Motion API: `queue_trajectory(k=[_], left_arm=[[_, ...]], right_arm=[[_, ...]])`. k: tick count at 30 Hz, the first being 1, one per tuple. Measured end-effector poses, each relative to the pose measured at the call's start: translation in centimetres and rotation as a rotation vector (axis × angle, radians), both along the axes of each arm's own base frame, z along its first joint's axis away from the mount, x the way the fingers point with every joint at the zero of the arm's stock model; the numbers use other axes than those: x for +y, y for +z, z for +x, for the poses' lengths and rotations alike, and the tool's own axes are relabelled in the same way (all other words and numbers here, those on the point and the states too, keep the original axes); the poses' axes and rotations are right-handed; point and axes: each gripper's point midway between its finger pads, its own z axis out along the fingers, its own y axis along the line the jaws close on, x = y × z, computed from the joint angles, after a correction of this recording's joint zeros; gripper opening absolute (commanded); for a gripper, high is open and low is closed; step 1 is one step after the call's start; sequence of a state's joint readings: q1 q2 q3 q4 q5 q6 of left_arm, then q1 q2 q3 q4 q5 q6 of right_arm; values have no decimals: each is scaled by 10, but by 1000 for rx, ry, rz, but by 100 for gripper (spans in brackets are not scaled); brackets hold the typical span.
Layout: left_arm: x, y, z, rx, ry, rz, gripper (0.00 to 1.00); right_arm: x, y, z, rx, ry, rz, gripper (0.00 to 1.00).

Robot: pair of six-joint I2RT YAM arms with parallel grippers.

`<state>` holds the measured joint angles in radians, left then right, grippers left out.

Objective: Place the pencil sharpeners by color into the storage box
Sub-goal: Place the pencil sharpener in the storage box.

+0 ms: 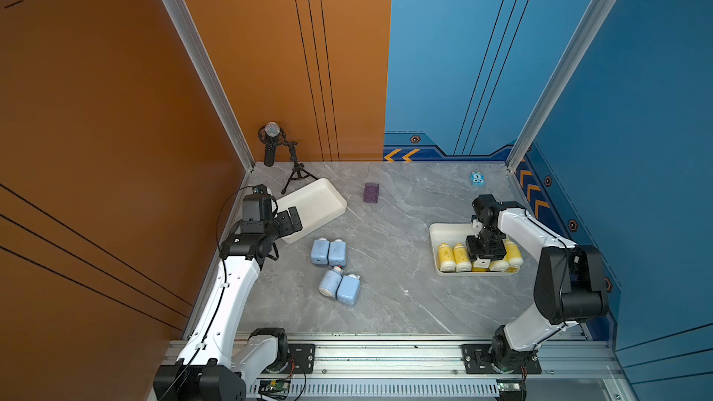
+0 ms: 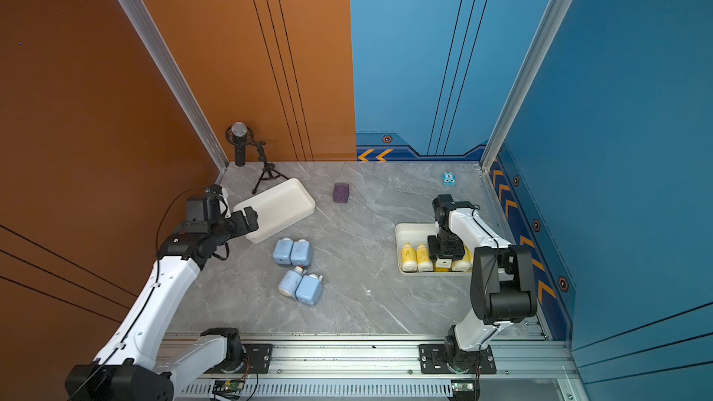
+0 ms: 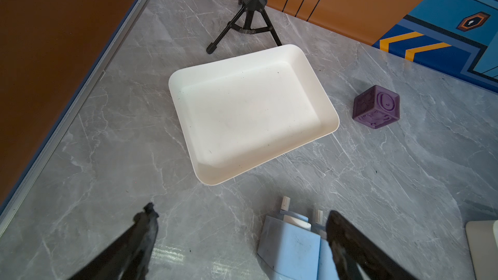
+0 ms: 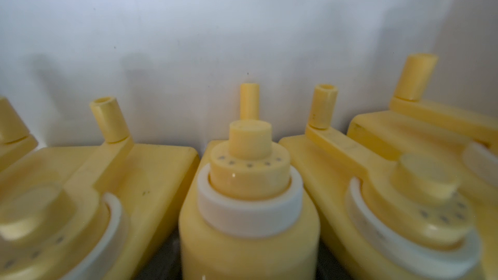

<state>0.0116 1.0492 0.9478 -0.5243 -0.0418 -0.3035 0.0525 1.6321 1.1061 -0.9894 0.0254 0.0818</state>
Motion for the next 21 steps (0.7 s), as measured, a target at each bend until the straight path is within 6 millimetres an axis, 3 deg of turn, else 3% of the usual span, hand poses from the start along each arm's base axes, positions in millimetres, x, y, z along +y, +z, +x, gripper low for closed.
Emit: queue_trajectory(k=[21], left_arm=[[0,0,0,0,0,0,98]], right_arm=[[0,16,-6,-21,-2,0,58]])
